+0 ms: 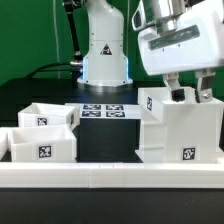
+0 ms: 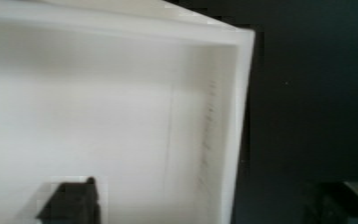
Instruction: Assemble drawer
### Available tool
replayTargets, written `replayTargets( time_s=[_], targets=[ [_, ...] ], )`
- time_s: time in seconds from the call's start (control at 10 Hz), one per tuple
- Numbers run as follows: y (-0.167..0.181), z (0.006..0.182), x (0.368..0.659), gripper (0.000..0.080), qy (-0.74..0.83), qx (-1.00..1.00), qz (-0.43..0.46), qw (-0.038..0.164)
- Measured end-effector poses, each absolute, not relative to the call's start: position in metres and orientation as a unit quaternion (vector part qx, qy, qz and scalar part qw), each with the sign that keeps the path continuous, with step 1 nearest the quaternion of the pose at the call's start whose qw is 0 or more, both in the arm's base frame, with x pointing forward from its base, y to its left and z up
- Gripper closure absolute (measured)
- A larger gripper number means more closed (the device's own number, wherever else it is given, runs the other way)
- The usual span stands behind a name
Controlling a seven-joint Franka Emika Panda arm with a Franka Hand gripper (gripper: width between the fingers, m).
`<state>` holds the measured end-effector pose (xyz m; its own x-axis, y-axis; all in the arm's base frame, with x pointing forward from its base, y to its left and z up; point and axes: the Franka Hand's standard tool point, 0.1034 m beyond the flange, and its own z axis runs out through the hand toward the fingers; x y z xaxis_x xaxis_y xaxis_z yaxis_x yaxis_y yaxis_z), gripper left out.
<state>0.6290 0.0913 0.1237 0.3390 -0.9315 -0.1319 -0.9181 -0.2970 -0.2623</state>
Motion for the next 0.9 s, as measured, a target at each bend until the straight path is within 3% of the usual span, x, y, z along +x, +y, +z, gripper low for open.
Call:
replayTargets(
  time_s=[0.2,0.4,0.7,0.9],
  targets=[
    [0.091,0.135,0.620,0.0156,0.508,-0.849,-0.031,0.142],
    [0.088,0.144,0.609,0.0156,0.445,-0.885,-0.034,0.134],
    [0.087,0.142,0.606,0.0150,0.425,-0.895,-0.035,0.132],
    [0.082,0.139,0.602,0.0150,0.286,-0.951,-0.047,0.105]
  ],
)
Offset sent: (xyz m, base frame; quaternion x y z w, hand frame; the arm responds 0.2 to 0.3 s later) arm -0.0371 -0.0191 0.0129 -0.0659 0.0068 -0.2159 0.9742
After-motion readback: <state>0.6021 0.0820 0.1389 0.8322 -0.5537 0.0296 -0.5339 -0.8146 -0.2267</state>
